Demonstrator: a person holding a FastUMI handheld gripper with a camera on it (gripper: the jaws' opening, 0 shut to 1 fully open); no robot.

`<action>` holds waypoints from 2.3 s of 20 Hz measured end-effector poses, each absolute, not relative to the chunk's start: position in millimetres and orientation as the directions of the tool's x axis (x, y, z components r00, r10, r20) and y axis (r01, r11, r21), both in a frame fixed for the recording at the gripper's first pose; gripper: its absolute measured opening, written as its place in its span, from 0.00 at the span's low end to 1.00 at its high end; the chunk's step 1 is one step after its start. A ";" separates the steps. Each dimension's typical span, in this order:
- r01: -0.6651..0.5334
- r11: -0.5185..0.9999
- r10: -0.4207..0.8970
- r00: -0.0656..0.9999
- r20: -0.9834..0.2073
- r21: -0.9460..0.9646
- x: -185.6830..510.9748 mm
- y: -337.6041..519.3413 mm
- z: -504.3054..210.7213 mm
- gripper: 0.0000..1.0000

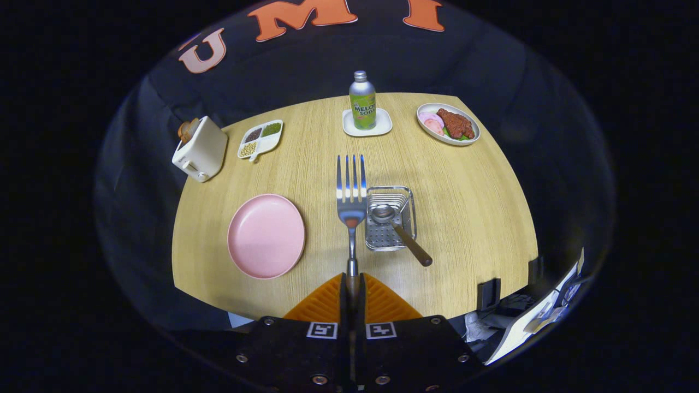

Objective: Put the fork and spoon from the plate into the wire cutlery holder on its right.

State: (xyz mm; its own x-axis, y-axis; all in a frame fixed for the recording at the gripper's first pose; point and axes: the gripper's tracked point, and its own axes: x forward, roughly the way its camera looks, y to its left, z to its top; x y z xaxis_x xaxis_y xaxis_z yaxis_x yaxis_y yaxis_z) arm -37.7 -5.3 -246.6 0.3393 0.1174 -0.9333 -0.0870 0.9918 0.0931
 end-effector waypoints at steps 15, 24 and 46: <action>-0.133 0.990 0.058 0.103 -0.993 0.044 -27.0 -32.7 -296.6 0.05; -0.162 0.986 0.045 0.054 -0.998 0.036 -13.8 -33.7 -303.2 0.08; -0.066 0.990 0.129 0.789 -0.601 0.125 97.2 -2.3 -154.7 0.64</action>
